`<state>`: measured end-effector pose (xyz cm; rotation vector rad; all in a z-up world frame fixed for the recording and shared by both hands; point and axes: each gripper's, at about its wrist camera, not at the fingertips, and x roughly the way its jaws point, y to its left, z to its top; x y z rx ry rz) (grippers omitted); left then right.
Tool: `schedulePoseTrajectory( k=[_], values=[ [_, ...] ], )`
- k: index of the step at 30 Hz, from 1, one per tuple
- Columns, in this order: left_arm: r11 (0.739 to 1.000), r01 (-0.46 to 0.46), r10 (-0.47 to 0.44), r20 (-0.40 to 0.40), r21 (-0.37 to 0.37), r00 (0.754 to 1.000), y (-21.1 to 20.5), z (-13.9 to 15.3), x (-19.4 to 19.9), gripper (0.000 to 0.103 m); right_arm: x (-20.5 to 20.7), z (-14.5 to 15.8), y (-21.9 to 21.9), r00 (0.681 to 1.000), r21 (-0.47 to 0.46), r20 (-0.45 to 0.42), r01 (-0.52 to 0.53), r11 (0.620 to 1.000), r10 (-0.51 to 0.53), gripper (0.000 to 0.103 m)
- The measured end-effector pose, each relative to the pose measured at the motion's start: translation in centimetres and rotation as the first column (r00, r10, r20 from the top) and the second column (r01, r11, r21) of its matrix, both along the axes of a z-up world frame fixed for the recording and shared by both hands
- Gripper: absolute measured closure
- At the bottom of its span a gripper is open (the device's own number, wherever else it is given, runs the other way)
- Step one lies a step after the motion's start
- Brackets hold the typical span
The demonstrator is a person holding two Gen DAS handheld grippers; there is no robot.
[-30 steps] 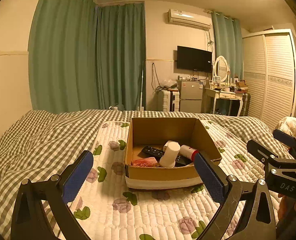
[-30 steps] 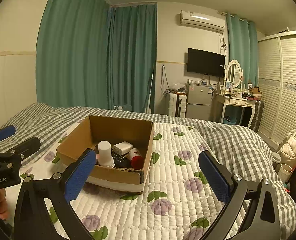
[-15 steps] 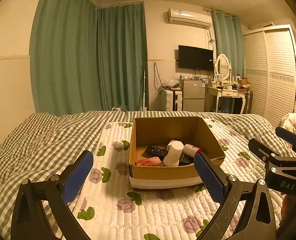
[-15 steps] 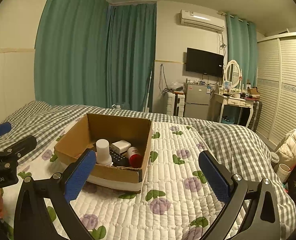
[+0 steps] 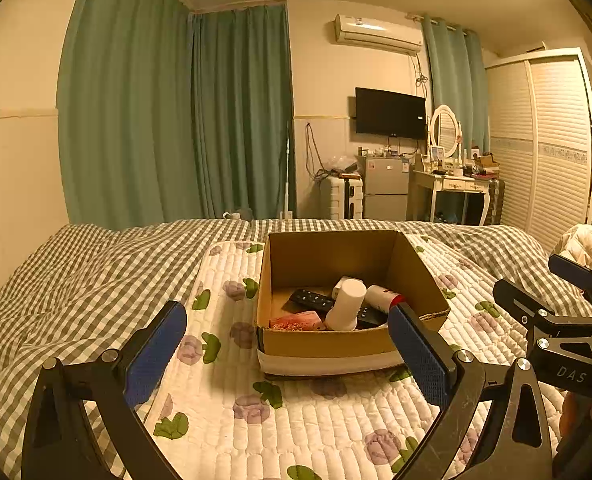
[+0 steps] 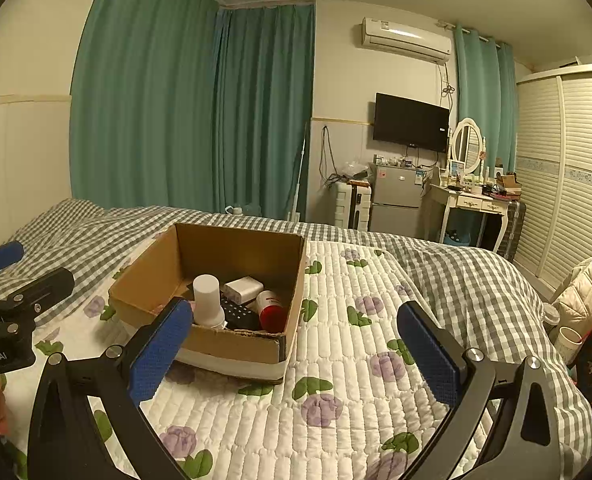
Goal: Organize rigid objects
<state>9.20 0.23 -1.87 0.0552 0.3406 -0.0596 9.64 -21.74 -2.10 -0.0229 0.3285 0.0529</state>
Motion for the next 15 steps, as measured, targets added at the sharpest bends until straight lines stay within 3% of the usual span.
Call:
schedulePoseTrajectory(
  k=[15],
  values=[
    [1.0,-0.015,0.015,0.005,0.005,1.0,0.27,0.28,-0.13,0.0,0.13,-0.19,0.13,1.0,0.001,-0.007,0.002,1.0,-0.002,0.0]
  ],
)
